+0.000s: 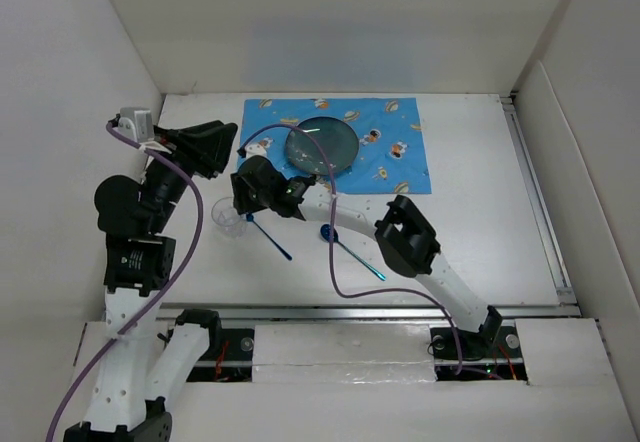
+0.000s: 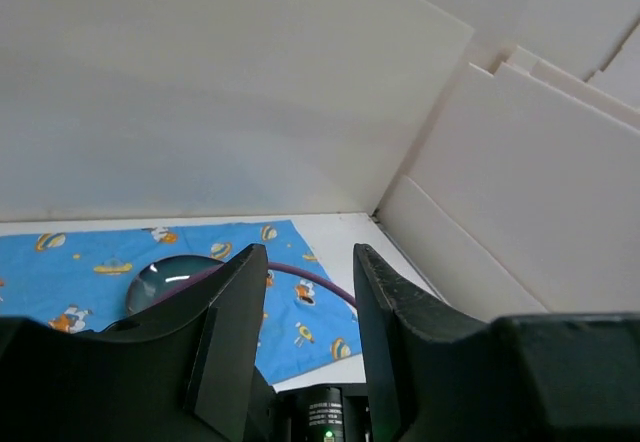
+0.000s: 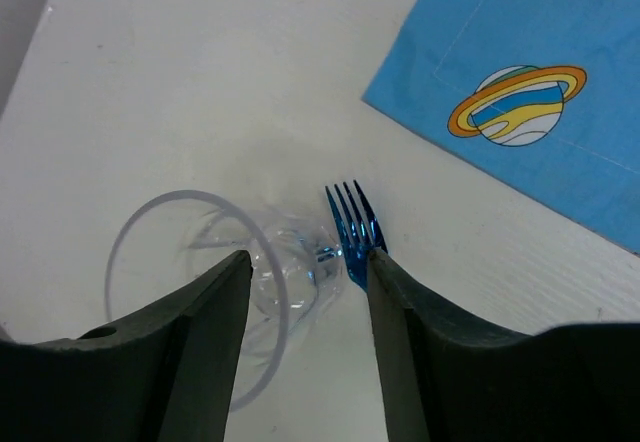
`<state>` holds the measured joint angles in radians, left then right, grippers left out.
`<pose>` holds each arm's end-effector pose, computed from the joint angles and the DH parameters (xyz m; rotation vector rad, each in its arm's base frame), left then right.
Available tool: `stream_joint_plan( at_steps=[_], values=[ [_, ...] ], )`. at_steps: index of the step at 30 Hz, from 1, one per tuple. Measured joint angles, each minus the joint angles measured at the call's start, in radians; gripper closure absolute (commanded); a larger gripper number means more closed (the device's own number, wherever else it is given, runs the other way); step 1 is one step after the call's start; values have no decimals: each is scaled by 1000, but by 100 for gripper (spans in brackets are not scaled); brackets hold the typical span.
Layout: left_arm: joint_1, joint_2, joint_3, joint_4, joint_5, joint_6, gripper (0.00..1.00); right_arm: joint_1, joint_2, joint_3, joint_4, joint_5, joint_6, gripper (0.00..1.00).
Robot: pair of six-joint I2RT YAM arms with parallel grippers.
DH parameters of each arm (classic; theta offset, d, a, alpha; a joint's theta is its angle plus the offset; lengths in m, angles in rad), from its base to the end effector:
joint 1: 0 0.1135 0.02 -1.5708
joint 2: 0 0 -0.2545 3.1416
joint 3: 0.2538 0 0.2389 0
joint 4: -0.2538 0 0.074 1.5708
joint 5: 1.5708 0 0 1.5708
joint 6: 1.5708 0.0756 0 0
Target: Set the dinner table for one person
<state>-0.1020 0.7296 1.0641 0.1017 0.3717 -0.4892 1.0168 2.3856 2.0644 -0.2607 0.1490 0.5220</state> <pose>0.1563 -0.0436 0.4767 0.1116 1.1918 -0.7314 0.3083 0.4770 0.1902 -0.4602 2.1896 0.7186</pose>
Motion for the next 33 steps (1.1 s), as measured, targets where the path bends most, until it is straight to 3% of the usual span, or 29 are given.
stream_joint_plan(
  at_steps=[3,4,7,13,15,19,22,26,33],
  values=[
    [-6,-1,-33,35,30,24,63,0,30,28,-27,9,-1,68],
    [-6,-1,-40,44,36,31,63,0,30,28,-32,11,2,84],
    [-6,3,-51,55,37,40,63,2,29,23,-20,18,10,100],
    [-6,1,-60,59,7,40,62,2,-11,-41,19,-9,67,100],
    [-6,1,-60,58,-3,41,53,-6,-48,-74,55,-41,99,100],
    [-6,0,-65,59,14,38,45,-71,-176,-149,116,-86,147,100],
    [-18,-20,-108,68,66,32,43,-183,-283,-192,156,-93,156,100],
    [-59,-53,-198,60,116,41,43,-425,-372,-209,166,-88,151,100],
    [-169,-98,-239,5,17,109,42,-753,-219,15,-17,8,74,100]
  ],
)
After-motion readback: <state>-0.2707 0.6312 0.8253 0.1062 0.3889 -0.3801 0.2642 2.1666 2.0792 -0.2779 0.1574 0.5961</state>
